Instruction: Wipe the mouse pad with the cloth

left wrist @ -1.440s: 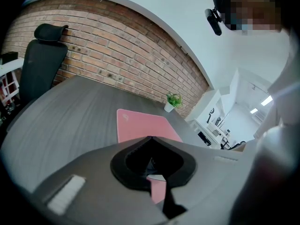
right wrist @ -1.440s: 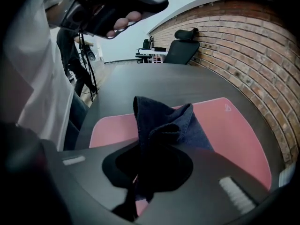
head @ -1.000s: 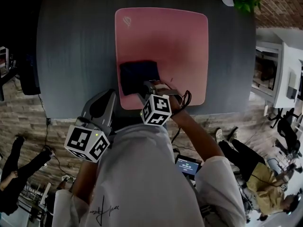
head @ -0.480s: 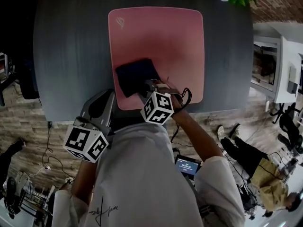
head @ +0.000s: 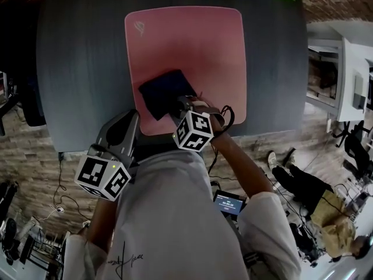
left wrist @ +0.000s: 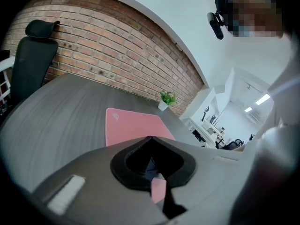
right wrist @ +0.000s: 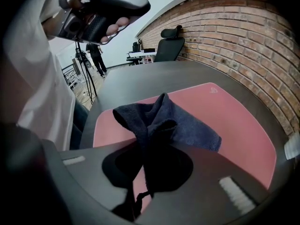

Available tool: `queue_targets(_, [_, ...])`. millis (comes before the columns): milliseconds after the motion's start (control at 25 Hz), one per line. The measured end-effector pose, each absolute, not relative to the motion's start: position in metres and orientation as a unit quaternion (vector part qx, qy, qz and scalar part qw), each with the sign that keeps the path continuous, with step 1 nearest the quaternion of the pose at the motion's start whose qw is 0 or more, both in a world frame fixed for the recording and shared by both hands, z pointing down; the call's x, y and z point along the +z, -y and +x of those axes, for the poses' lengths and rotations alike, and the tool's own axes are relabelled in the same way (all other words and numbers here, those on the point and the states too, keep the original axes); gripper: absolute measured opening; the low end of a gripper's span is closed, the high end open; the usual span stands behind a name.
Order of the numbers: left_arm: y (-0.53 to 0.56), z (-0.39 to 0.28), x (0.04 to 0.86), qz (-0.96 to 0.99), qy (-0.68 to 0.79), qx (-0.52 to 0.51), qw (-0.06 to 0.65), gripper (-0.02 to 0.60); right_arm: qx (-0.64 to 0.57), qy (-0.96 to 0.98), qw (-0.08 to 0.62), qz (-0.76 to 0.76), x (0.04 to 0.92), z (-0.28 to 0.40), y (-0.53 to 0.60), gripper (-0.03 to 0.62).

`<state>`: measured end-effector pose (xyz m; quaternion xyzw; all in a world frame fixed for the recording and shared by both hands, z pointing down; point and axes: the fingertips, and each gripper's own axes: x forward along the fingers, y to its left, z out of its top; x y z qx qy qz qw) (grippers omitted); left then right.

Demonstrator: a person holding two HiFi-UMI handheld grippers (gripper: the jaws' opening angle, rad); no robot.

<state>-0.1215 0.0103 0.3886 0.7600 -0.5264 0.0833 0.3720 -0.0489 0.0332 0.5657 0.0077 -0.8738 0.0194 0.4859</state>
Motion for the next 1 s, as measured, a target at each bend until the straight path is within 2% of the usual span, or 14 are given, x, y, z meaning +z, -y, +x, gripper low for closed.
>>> queue_targets(1000, [-0.003,-0.095,0.391,0.773,0.507,0.088,0.371,0.015,0.006,0.867,0.497,0.031,0.570,-0.009,-0.016,0.037])
